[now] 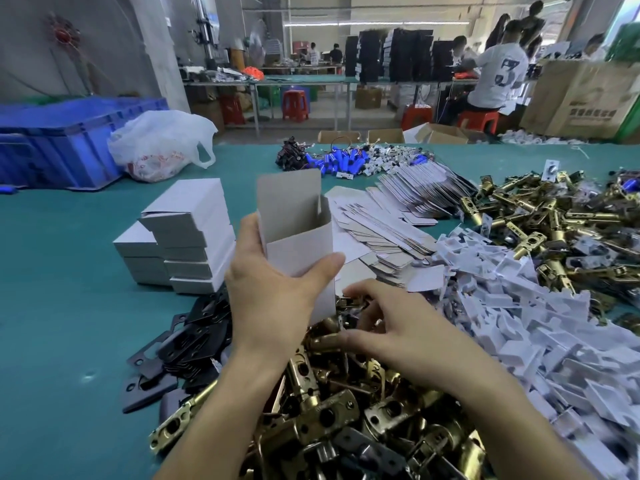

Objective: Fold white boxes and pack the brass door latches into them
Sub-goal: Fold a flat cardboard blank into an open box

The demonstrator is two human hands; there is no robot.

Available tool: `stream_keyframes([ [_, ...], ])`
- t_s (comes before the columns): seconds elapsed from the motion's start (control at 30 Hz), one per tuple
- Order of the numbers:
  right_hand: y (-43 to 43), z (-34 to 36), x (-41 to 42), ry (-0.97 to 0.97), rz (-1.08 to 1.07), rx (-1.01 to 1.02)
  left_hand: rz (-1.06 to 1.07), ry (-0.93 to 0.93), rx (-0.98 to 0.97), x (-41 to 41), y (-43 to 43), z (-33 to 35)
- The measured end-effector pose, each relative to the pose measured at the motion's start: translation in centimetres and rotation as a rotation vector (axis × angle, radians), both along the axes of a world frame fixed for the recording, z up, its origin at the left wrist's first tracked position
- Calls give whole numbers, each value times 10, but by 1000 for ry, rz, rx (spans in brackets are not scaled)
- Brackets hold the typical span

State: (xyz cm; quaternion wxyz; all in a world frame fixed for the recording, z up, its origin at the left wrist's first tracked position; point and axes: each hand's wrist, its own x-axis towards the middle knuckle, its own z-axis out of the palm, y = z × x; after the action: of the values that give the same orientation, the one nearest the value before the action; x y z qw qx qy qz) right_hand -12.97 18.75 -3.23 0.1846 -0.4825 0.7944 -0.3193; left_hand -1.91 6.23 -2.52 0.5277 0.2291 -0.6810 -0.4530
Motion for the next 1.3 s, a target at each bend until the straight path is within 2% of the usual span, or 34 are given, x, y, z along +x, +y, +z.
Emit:
stream_keyframes([
  [0.13,-5,-9,8,140,11,25,-90,-73,147,-4,-5,-5],
  [0.27,-7,-9,12,93,39,-11,-78,-121,158,-3,-9,-4],
  [0.37,-4,-5,13,72,-26,-12,-23,-59,128,1,-11,-3],
  [0.53,-5,3,27,309,-41,-82,72,123,66,4,-14,2],
  [0.63,-6,6,32,407,45,39,121,196,47,5,-16,4],
  [0.73,-6,6,35,494,59,103,77,233,99,3,-19,1],
  [0.9,-3,12,37,530,78,137,1,250,224,0,-23,-4],
  [1.03,3,14,37,512,117,130,-13,340,317,-1,-23,1],
  [1.17,13,19,24,410,79,78,17,355,360,1,-25,5],
  [1.23,18,25,10,299,28,55,-2,364,444,2,-24,7],
  [1.3,26,33,-6,104,-60,-28,-44,374,515,2,-21,8],
])
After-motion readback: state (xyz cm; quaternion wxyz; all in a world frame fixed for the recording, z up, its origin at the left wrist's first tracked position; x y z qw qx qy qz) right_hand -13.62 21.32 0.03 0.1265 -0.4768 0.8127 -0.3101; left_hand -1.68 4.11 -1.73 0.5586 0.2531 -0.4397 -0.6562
